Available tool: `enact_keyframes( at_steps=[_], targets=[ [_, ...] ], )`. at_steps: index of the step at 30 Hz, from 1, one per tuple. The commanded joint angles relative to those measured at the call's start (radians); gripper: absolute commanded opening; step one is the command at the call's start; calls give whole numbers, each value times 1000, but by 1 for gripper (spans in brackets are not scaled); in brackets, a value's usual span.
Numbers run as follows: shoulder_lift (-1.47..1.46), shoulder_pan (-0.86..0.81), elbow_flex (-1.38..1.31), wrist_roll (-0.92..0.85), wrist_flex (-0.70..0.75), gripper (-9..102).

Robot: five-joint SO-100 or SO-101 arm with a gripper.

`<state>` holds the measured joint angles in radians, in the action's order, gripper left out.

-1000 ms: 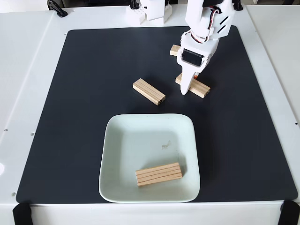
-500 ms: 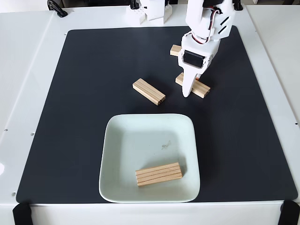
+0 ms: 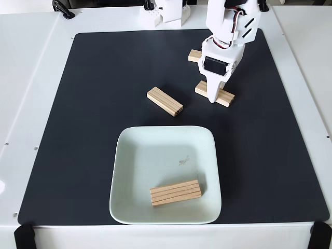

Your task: Pick up the wooden block and place them on the plate.

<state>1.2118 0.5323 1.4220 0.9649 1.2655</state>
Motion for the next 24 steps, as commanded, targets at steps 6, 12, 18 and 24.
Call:
enact_keyframes(
  at_steps=[6, 12, 18, 24],
  targets=[
    [46, -3, -26, -20, 12, -1],
    [258, -15, 37, -207, 5, 0],
    [474, -98, 91, -531, 2, 0],
    [489, -233, 84, -810, -204, 0]
  ],
)
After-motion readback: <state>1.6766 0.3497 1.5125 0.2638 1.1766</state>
